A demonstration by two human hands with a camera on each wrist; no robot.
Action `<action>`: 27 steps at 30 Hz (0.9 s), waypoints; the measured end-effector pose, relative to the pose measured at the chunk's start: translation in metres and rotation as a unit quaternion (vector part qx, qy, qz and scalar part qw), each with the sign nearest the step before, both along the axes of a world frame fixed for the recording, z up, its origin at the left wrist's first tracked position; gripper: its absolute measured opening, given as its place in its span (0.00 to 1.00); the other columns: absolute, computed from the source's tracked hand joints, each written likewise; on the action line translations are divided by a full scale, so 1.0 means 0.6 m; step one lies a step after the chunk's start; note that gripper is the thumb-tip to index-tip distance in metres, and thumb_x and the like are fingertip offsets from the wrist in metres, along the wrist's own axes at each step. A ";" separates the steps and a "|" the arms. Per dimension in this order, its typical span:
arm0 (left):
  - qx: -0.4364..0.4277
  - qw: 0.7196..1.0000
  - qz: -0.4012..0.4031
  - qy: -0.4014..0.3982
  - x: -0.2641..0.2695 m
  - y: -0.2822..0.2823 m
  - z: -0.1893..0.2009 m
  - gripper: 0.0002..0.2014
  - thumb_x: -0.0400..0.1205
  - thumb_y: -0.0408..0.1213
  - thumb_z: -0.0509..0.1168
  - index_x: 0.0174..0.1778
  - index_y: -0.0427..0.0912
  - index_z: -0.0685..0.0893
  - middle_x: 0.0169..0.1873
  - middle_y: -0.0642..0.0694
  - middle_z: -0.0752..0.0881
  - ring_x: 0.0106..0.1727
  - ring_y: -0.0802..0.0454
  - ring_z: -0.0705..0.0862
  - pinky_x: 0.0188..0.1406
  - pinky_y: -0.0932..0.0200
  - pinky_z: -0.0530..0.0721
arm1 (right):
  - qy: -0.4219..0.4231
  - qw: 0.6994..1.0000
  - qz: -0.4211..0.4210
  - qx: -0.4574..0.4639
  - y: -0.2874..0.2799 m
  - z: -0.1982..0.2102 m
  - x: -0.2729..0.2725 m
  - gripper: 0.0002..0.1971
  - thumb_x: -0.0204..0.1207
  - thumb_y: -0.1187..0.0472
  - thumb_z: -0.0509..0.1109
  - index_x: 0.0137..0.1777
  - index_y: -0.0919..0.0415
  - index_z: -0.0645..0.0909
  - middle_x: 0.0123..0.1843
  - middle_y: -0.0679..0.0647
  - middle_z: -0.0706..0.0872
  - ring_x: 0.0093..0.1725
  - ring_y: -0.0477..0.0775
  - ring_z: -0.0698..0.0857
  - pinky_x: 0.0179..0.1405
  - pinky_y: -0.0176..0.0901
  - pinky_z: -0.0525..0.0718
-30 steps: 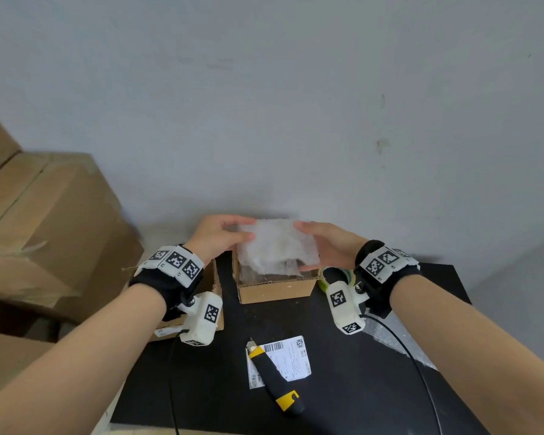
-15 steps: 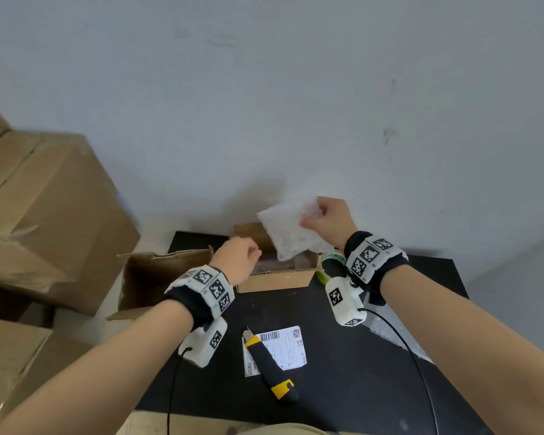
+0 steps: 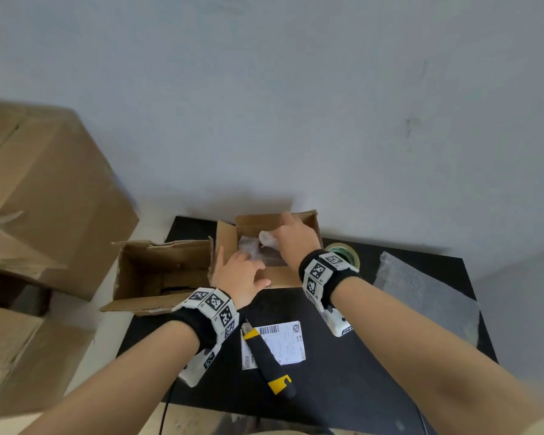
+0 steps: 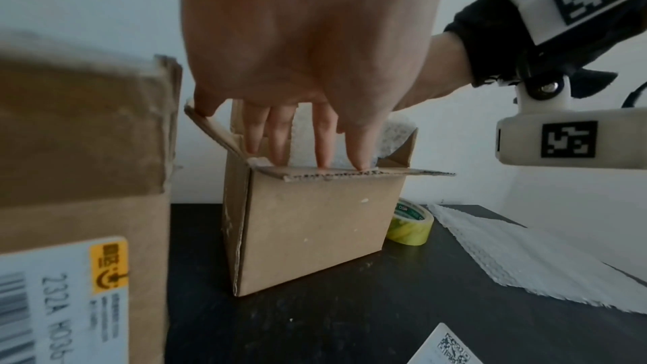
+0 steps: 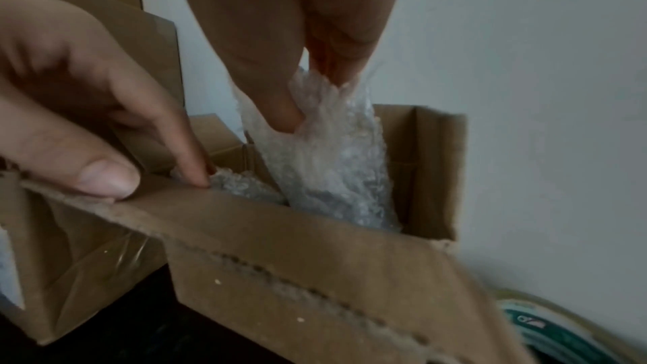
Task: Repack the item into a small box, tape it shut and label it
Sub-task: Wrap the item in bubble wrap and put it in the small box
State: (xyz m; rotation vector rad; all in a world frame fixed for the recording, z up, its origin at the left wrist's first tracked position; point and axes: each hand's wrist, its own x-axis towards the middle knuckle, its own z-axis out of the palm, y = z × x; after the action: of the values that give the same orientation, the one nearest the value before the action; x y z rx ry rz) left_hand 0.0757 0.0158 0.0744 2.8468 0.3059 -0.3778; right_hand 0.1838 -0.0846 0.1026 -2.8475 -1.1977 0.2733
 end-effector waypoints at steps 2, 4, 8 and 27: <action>-0.005 1.000 0.005 -0.008 -0.003 0.001 -0.004 0.19 0.82 0.57 0.57 0.69 0.59 0.75 0.77 0.50 0.69 0.79 0.50 0.63 0.79 0.39 0.36 | 0.035 0.999 -0.010 -0.028 0.010 -0.006 0.002 0.11 0.78 0.66 0.65 0.59 0.62 0.81 0.64 0.59 0.75 0.62 0.58 0.77 0.54 0.46 0.82; -0.006 1.000 0.008 -0.014 -0.007 0.002 -0.007 0.20 0.82 0.58 0.57 0.69 0.60 0.75 0.77 0.49 0.69 0.80 0.49 0.61 0.79 0.39 0.36 | 0.096 0.994 -0.010 -0.060 0.014 -0.004 -0.002 0.14 0.78 0.65 0.64 0.64 0.63 0.77 0.65 0.61 0.77 0.62 0.61 0.79 0.61 0.52 0.81; 0.000 1.000 0.011 -0.023 -0.008 0.000 -0.011 0.20 0.81 0.59 0.58 0.68 0.63 0.75 0.76 0.45 0.69 0.81 0.46 0.58 0.79 0.40 0.38 | 0.087 0.986 0.016 -0.139 0.020 -0.007 -0.014 0.20 0.81 0.59 0.59 0.72 0.63 0.67 0.67 0.65 0.76 0.63 0.67 0.79 0.61 0.57 0.81; 0.034 0.999 -0.004 -0.033 0.041 -0.010 0.018 0.50 0.71 0.54 0.73 0.81 0.40 0.51 0.83 0.43 0.40 0.84 0.45 0.42 0.80 0.42 0.44 | 0.099 0.993 -0.011 0.068 -0.048 0.005 -0.006 0.22 0.76 0.63 0.67 0.72 0.59 0.73 0.72 0.57 0.74 0.70 0.58 0.73 0.69 0.51 0.73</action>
State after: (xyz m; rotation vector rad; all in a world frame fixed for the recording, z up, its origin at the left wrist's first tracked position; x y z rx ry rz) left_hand 0.1004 0.0098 0.0852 2.9204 0.3004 -0.2780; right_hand 0.1802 -0.1132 0.1058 -2.6443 -1.1015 0.4430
